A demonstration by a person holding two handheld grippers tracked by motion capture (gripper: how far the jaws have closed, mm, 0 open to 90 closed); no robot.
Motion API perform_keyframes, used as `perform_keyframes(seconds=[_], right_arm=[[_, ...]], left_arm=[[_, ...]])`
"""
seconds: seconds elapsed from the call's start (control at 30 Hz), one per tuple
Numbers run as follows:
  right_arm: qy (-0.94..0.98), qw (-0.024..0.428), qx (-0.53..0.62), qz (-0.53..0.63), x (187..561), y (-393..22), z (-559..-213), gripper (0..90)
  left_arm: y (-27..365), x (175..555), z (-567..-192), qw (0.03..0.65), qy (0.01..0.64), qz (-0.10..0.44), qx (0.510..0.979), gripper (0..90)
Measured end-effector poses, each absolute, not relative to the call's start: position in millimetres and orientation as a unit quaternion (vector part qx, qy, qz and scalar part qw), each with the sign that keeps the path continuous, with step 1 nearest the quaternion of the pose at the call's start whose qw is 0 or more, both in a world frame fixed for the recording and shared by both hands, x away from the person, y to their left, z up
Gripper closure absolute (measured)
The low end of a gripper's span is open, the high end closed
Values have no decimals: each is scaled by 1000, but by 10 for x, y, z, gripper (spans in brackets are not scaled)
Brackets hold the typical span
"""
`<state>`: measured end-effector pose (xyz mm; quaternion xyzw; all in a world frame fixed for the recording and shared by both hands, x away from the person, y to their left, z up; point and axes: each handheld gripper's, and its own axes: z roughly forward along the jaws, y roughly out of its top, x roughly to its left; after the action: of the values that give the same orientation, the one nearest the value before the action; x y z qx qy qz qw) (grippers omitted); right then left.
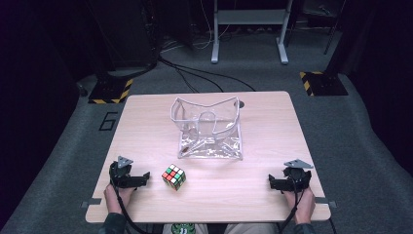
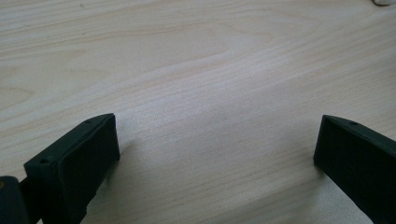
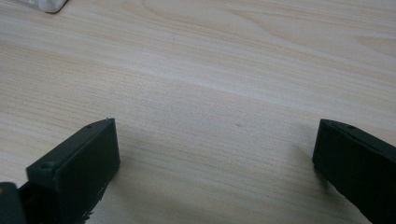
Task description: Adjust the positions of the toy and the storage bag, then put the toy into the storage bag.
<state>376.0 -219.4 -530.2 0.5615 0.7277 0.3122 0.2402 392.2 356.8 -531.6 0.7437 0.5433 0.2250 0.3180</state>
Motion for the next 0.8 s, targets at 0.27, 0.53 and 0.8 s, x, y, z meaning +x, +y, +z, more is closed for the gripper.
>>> perform_keyframes(seconds=[0.27,0.53,0.8], right_arm=[[728,242,560,314,3748,-2191,-5298,24],[725,250,562,311,3736,-2180,-5295,31],[727,242,557,319,3741,-2191,-5296,54]], left_arm=[[3549,3927,-5316,316,550,228,738,1],[3534,3924,-5316,315,552,230,737,1],[3488,3904,-5314,314,551,228,738,0]])
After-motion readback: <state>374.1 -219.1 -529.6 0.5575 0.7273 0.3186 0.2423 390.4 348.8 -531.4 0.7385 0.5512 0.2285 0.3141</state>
